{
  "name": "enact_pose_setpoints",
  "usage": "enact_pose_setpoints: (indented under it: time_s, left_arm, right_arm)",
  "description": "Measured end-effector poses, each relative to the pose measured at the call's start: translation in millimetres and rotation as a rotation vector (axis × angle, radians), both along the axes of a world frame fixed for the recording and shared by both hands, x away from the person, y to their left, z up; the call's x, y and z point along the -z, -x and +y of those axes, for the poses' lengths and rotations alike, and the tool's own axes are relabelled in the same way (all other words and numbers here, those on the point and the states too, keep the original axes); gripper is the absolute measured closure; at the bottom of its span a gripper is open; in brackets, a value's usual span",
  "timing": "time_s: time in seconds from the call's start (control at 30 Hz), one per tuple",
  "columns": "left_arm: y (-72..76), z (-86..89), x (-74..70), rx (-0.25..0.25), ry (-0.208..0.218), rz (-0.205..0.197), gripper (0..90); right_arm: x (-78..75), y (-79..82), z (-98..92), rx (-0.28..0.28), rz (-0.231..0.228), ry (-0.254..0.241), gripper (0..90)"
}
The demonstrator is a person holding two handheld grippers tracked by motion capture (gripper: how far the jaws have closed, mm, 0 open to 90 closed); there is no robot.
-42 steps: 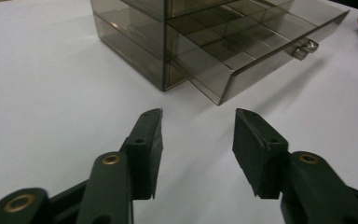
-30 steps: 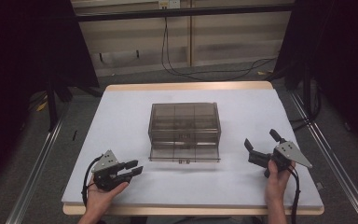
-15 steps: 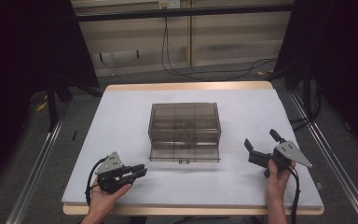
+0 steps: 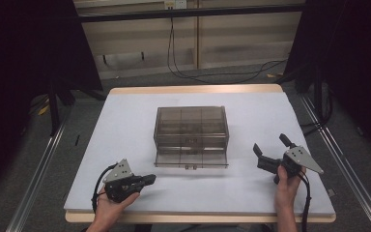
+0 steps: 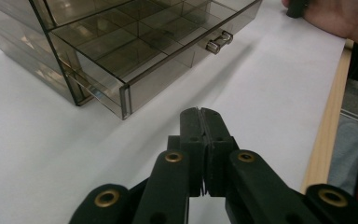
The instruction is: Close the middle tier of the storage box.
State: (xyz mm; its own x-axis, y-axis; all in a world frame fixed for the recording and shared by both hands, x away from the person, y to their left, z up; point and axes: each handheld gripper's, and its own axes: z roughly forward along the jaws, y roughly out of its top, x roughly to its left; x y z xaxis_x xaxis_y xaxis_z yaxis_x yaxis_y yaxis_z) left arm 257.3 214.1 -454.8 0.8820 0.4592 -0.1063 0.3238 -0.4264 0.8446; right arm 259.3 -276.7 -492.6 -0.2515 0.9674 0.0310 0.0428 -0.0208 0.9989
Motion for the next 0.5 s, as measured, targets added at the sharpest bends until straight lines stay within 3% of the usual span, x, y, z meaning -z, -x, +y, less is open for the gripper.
enact_pose_setpoints:
  time_s: [0.3, 0.5]
  left_arm:
    - [-1.1, -5.4, 0.9, 0.011, 0.01, 0.021, 90.0]
    - [0.2, -13.5, 1.5, 0.047, -0.019, 0.025, 90.0]
  right_arm:
    - [0.0, -0.2, 0.5, 0.002, -0.001, -0.002, 0.0]
    - [-0.1, -0.2, 0.7, 0.005, 0.001, -0.001, 0.0]
